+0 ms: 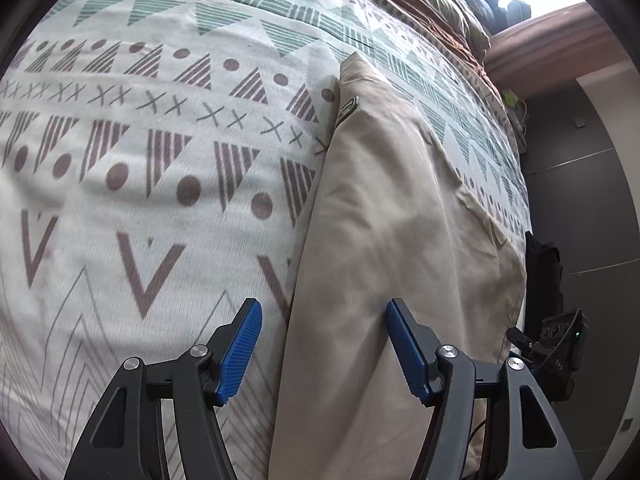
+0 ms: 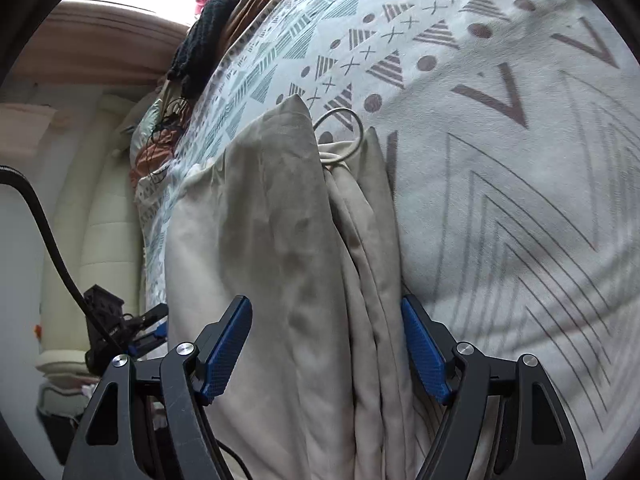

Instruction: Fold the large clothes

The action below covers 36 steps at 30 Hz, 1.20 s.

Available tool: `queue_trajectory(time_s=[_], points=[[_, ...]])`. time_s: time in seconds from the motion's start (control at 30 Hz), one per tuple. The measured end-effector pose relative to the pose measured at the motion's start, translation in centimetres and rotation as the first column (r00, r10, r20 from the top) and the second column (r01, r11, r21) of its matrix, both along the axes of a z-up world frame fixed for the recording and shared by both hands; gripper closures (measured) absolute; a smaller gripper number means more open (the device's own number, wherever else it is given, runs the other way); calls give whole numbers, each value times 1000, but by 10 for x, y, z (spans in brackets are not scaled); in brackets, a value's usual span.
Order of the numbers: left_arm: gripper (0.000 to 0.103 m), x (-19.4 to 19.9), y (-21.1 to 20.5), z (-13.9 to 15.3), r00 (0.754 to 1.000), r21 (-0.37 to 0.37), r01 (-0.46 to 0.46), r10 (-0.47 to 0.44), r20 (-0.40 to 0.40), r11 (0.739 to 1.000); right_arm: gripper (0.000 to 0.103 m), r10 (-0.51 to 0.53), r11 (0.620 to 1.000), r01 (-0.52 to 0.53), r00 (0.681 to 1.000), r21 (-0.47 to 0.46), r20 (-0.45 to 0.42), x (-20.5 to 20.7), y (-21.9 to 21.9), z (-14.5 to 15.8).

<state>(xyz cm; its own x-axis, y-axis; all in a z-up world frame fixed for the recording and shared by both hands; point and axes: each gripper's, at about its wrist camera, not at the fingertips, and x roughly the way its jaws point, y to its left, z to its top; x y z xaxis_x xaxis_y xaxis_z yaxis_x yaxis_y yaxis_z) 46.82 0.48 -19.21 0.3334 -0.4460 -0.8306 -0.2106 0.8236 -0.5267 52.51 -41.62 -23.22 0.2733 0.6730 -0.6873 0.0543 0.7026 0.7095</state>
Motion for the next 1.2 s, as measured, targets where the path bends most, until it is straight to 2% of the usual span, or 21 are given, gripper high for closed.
queue_trajectory(time_s=[0.2,0.33,0.43,0.5,0.6,0.67,0.83,0.97,1.07,1.2], points=[[37,24,-8,-2,1000,29,19,-18,-7,999,28,8,999,-8,1000,52,-6,20,0,-6],[37,36,-12,-3,1000,41,19,-18,-9,999,30,-9,999,9,1000,49,-6,33,-3,-6],[37,43,-14,-5,1000,50,21,-20,-15,999,42,-36,999,36,999,19,-1,45,-5,-6],[37,45,-14,-6,1000,54,22,-21,-18,998,58,-68,998,68,998,9,7,49,-9,-7],[37,47,-15,-8,999,46,24,-23,-23,999,76,-117,993,118,993,-16,25,53,-20,-7],[37,46,-14,-10,999,40,24,-23,-24,999,77,-150,989,150,989,7,15,52,-29,-10],[37,47,-15,-11,999,36,24,-23,-22,999,75,-119,992,120,992,-28,29,49,-28,-4],[37,48,-13,-7,1000,40,30,-30,-6,999,50,-110,993,112,993,-42,36,41,-33,9],[37,51,-15,-7,999,48,42,-42,5,998,37,-94,995,95,995,-21,35,30,-38,9],[37,60,-16,-10,999,38,42,-42,1,998,35,-63,997,62,998,37,17,21,-41,-2]])
